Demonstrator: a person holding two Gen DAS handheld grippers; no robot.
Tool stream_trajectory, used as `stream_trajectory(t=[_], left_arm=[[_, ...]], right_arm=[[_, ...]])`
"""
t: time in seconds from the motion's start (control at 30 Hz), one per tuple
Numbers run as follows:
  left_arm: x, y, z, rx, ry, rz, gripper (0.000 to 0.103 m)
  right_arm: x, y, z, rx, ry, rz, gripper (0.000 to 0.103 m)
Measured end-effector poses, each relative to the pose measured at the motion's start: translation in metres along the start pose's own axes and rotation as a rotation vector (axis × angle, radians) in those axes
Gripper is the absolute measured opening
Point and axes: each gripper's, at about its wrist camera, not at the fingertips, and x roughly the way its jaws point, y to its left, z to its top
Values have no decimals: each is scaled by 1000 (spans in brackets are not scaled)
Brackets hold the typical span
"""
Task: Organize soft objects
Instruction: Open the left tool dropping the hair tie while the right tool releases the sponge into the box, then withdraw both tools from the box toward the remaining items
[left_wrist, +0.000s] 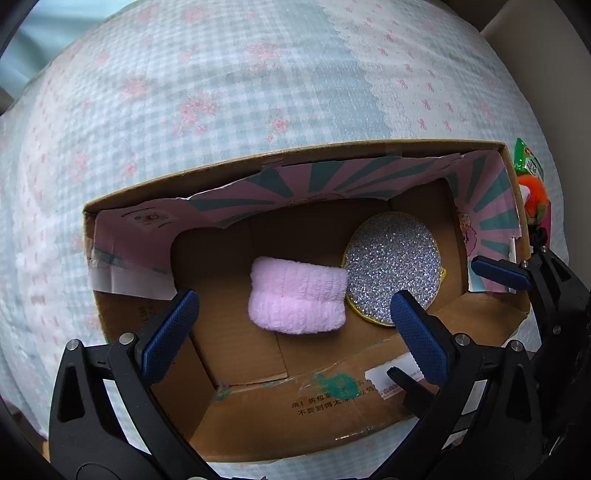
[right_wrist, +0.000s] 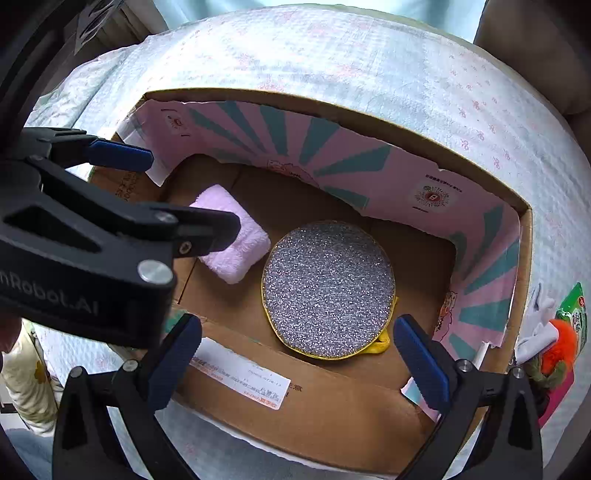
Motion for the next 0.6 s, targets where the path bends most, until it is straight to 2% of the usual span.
stream_trajectory(t=[0.3,0.6], left_arm=[[-34,0,-11,-9,-45,21,103],[-120,-7,-30,-15,-173,37,103]], right_arm=[[-41,8,-5,33,-52,-31,103],[-122,22,-17,31,-153,-60,103]])
